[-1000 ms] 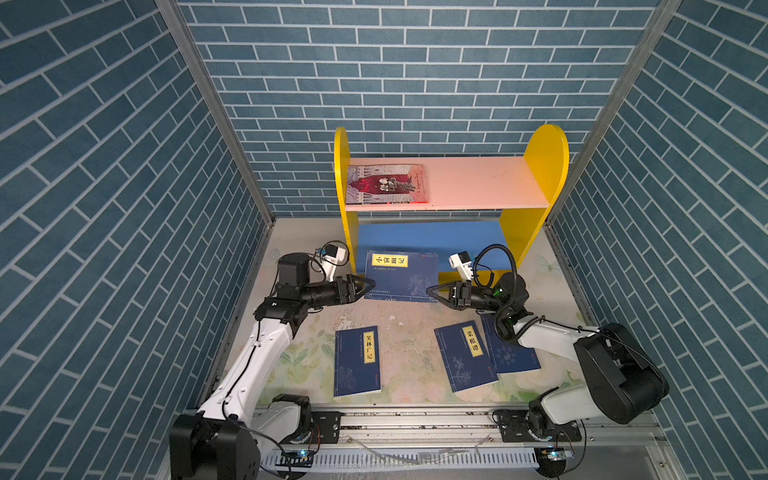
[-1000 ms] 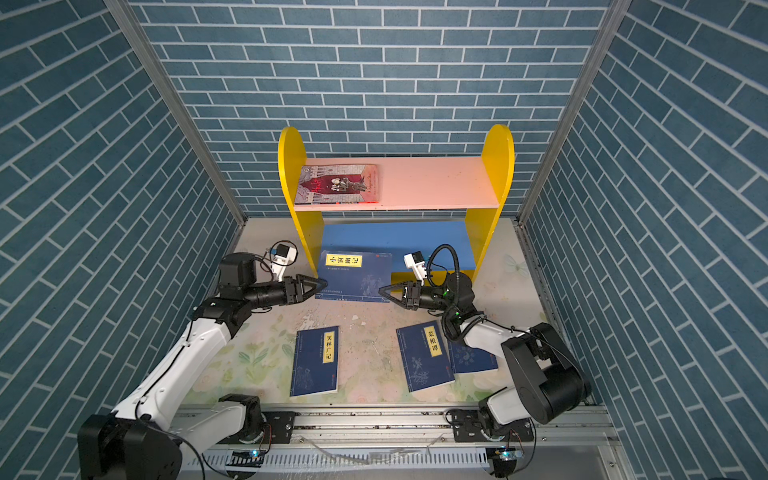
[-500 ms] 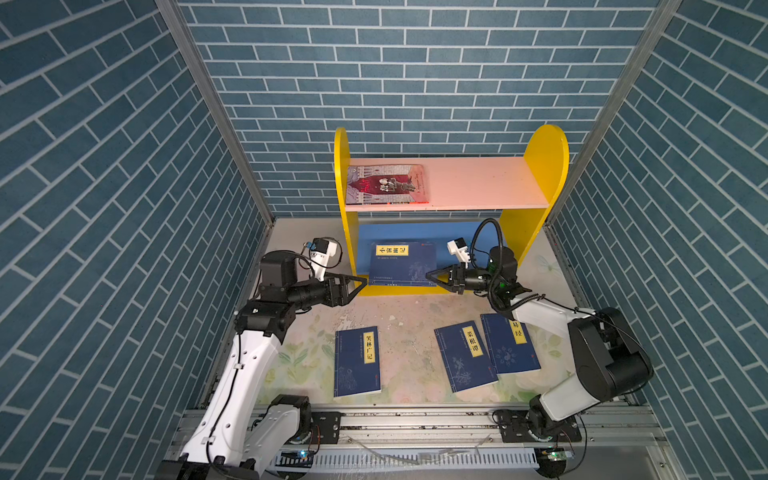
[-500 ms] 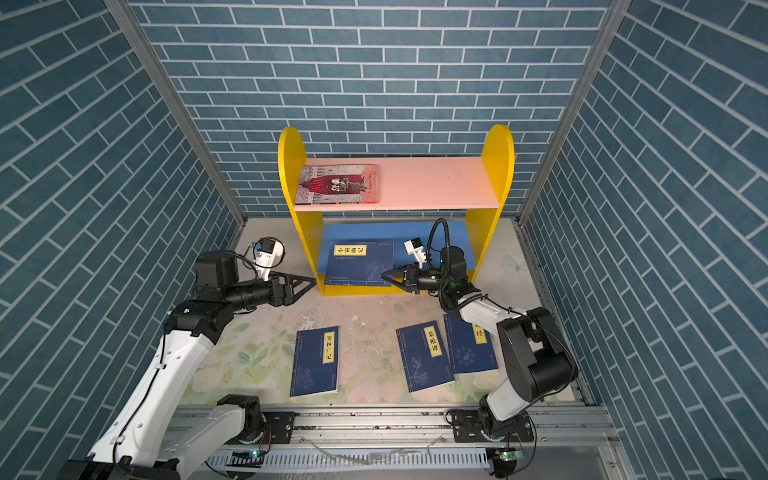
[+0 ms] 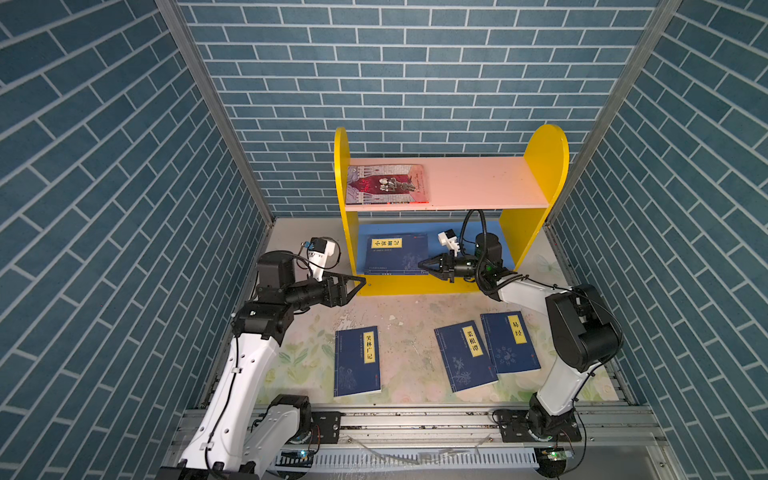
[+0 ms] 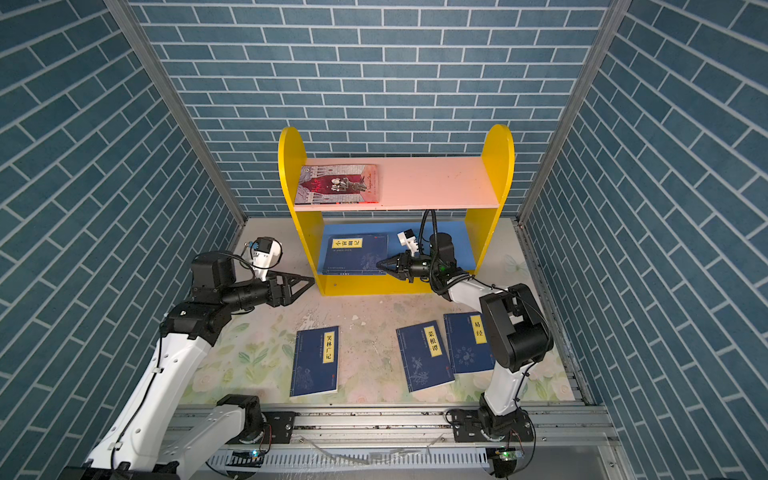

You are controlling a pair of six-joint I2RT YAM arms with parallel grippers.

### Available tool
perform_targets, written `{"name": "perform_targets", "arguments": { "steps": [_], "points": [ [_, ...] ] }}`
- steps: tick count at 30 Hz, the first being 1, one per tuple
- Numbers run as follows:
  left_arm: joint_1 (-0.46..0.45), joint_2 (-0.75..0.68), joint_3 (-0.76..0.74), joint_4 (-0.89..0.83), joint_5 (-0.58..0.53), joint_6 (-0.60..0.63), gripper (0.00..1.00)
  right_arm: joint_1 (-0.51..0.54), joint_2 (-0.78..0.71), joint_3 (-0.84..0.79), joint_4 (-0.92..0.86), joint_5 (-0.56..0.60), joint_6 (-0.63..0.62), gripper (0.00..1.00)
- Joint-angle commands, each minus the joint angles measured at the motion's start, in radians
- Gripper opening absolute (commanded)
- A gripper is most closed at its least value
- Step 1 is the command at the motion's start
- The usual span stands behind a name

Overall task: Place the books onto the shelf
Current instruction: 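Lower the book onto the blue lower shelf with the right gripper while the left opens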

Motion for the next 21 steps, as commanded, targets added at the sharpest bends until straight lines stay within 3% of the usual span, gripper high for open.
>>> {"name": "perform_targets", "arguments": {
  "steps": [1, 19, 21],
  "points": [
    [0.005, -0.015, 0.002, 0.015, 0.003, -0.005, 0.79, -0.002, 0.024, 0.046, -0.01, -0.011, -0.003, 0.0],
    [0.005, -0.041, -0.02, 0.046, 0.006, -0.035, 0.79, 0.017, 0.116, 0.185, -0.176, -0.002, -0.032, 0.0],
    [0.005, -0.04, -0.02, 0.051, 0.007, -0.039, 0.79, 0.019, 0.121, 0.202, -0.218, 0.004, -0.052, 0.05]
  ]
}}
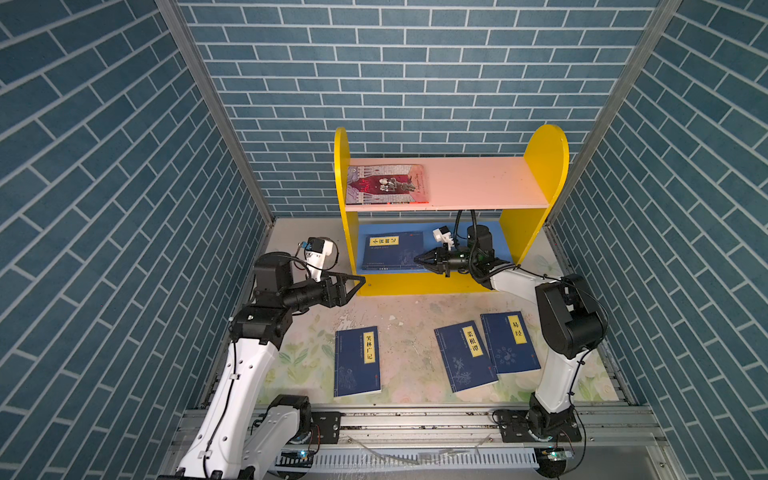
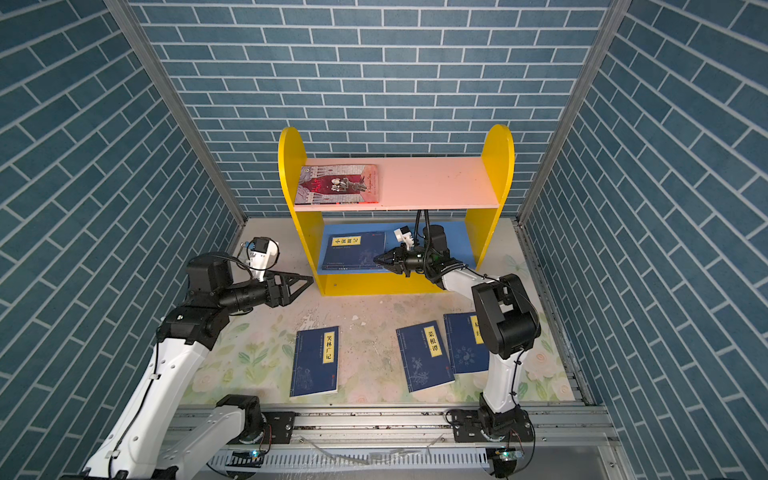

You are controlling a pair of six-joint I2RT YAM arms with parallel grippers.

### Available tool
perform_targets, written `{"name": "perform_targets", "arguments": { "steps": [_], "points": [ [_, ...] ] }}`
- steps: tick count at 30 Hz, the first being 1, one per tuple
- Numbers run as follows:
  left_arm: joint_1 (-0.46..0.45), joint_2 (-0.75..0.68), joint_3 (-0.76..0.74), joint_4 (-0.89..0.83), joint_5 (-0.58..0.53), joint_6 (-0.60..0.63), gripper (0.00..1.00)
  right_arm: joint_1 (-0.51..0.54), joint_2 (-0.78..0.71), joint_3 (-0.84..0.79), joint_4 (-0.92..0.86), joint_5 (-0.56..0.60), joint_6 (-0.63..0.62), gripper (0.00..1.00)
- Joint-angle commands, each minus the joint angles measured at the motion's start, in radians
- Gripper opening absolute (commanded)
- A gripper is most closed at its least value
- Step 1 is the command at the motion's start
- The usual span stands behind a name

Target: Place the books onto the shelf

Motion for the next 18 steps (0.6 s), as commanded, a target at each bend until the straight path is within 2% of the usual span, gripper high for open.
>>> {"name": "perform_targets", "arguments": {
  "steps": [1, 8, 10, 18],
  "points": [
    [0.005, -0.01, -0.016, 0.027, 0.006, -0.008, 0.79, 0.009, 0.017, 0.046, -0.065, -0.001, -0.065, 0.08],
    [0.005, -0.014, -0.022, 0.029, 0.005, -0.009, 0.79, 0.008, 0.001, 0.077, -0.228, 0.054, -0.159, 0.3],
    [0.005, -0.013, -0.023, 0.032, 0.004, -0.009, 0.79, 0.008, -0.011, 0.098, -0.332, 0.097, -0.232, 0.37],
    [0.005, -0.015, -0.025, 0.032, -0.005, -0.007, 0.79, 0.008, -0.044, 0.149, -0.506, 0.231, -0.333, 0.41]
  ]
}}
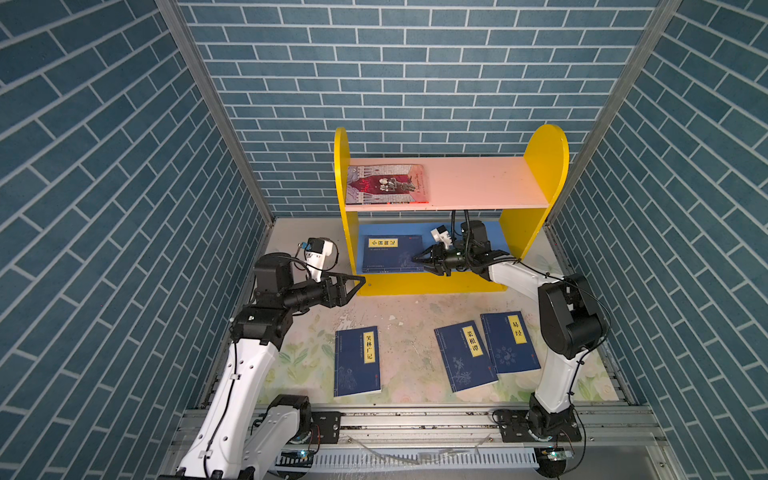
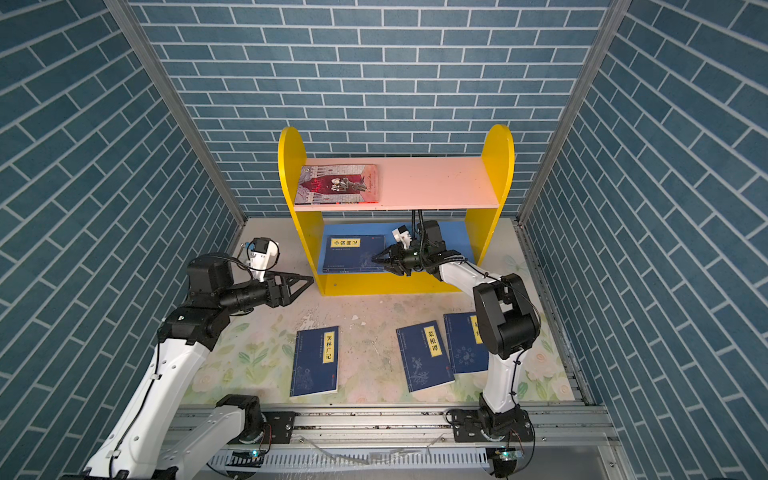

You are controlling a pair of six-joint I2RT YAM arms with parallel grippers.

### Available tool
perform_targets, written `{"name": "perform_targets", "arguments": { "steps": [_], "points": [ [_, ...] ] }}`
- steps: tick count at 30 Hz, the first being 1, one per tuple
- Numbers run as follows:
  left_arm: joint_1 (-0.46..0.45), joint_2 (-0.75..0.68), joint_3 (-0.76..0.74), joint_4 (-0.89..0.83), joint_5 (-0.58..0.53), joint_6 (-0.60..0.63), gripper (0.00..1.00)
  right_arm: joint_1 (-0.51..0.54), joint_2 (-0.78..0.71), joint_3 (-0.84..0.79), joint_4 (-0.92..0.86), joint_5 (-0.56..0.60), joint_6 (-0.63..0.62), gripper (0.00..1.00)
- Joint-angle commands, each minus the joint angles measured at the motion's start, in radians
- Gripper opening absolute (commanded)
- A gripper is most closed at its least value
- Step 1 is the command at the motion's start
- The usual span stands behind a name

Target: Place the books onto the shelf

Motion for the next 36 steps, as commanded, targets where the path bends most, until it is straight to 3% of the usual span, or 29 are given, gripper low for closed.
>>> {"name": "perform_targets", "arguments": {
  "steps": [1, 5, 11, 17, 25, 36],
  "points": [
    [0.005, -0.013, -0.011, 0.015, -0.006, 0.005, 0.79, -0.001, -0.037, 0.039, -0.165, 0.134, -0.118, 0.42],
    [0.005, -0.014, -0.012, 0.01, -0.014, 0.01, 0.8, -0.001, -0.047, 0.073, -0.242, 0.233, -0.163, 0.43],
    [0.005, -0.014, -0.008, -0.019, -0.058, 0.056, 0.8, 0.0, -0.071, 0.082, -0.246, 0.294, -0.182, 0.44],
    [0.005, -0.021, 0.006, -0.082, -0.262, 0.131, 0.8, 0.007, -0.068, 0.09, -0.198, 0.244, -0.167, 0.44],
    [0.005, -0.048, -0.029, -0.143, -0.43, 0.352, 0.82, 0.03, -0.04, 0.107, -0.189, 0.238, -0.161, 0.42],
    [0.005, -0.053, -0.107, -0.073, -0.473, 0.383, 0.81, 0.055, -0.007, 0.141, -0.179, 0.26, -0.131, 0.39]
  ]
}}
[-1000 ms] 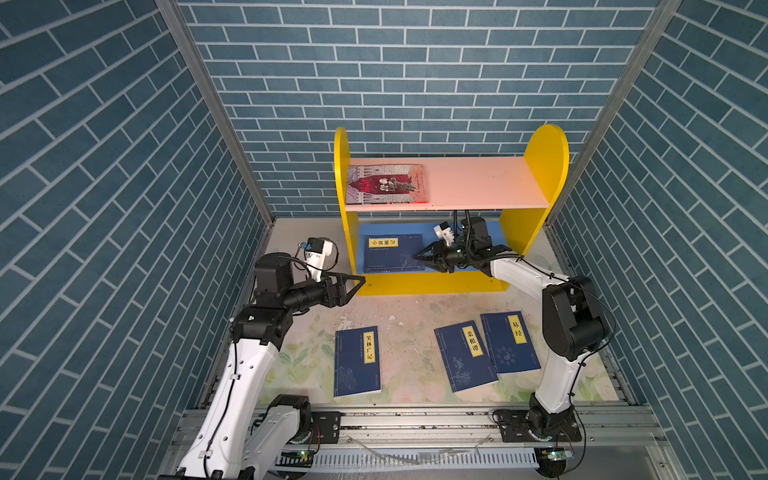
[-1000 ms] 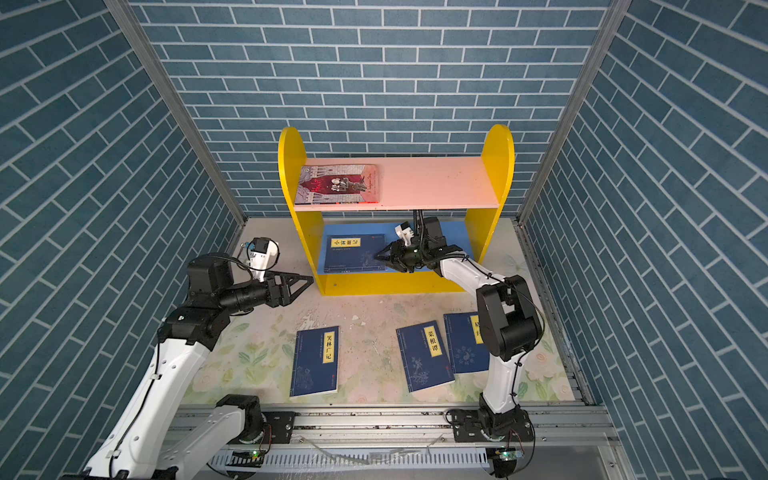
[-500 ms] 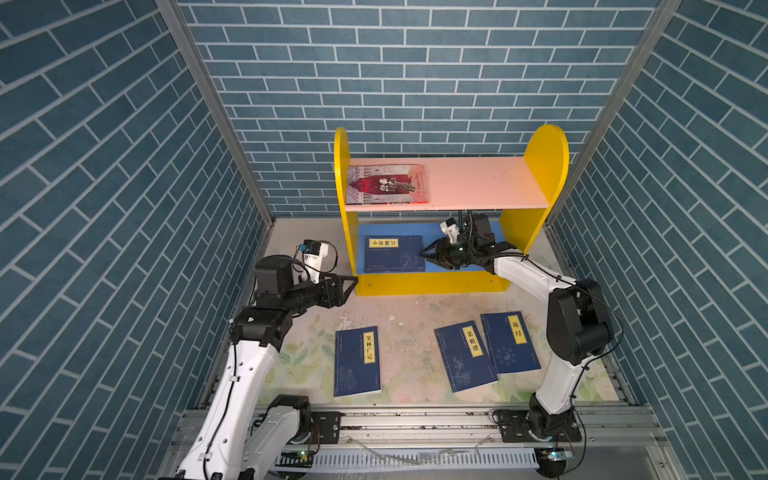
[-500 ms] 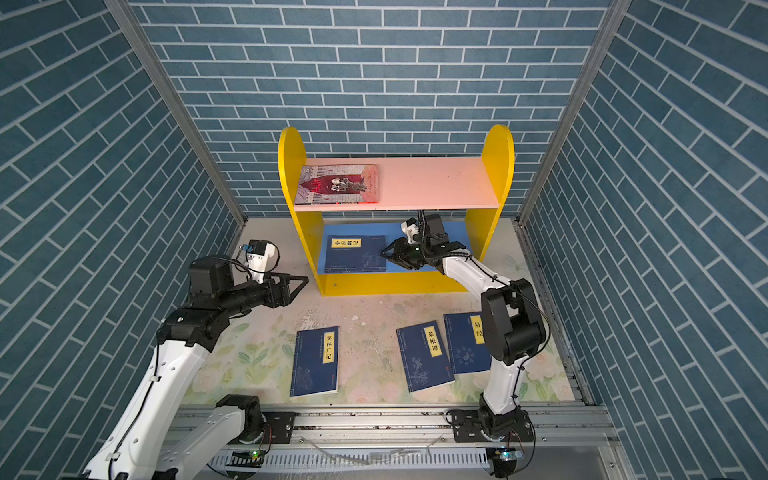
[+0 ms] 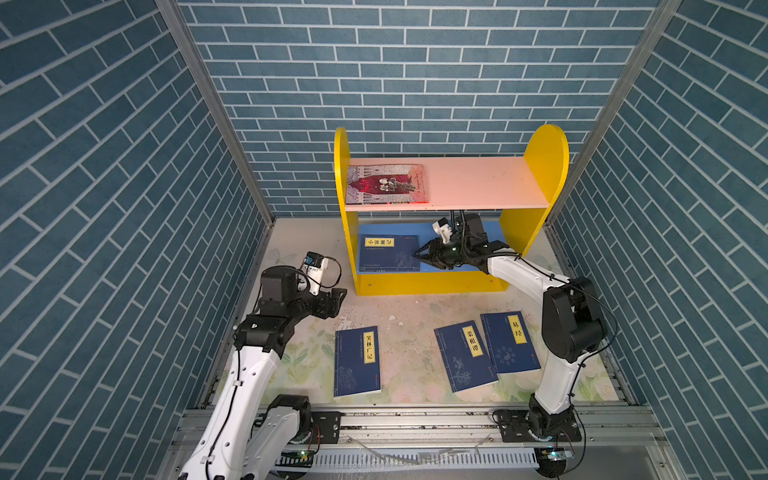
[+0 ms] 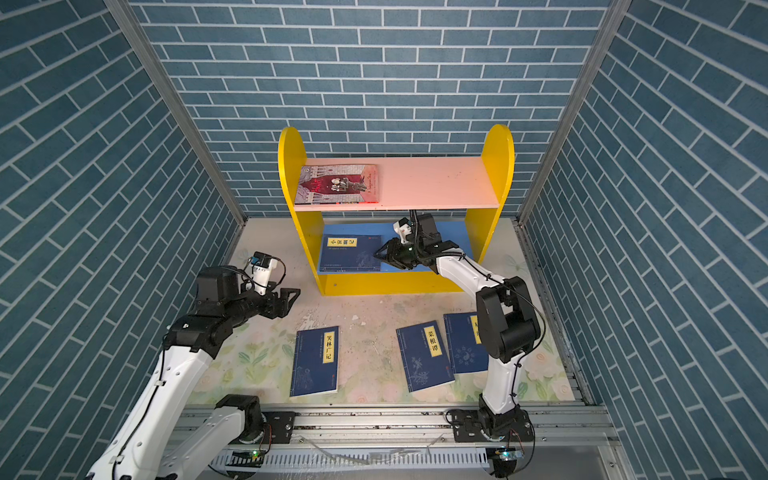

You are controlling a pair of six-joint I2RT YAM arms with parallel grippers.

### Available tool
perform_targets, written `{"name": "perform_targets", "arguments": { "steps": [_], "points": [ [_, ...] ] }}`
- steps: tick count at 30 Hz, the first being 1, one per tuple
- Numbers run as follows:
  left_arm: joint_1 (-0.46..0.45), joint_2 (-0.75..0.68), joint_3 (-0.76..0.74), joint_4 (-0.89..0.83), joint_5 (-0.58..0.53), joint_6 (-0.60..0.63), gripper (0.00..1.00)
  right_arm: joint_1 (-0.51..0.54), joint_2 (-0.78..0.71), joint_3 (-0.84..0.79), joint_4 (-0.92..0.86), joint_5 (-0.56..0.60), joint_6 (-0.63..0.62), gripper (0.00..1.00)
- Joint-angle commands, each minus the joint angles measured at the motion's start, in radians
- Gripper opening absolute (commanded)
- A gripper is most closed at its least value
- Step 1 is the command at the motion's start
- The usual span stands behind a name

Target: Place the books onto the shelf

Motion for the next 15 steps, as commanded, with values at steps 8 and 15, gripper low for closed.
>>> {"name": "perform_targets", "arguments": {
  "steps": [8, 15],
  "points": [
    [0.005, -0.013, -0.022, 0.025, 0.012, 0.026, 0.81, 0.005, 0.035, 0.101, -0.103, 0.088, -0.085, 0.4],
    [0.005, -0.014, -0.02, 0.014, 0.034, 0.02, 0.81, 0.004, 0.104, 0.223, -0.208, 0.137, -0.145, 0.42]
  ]
}}
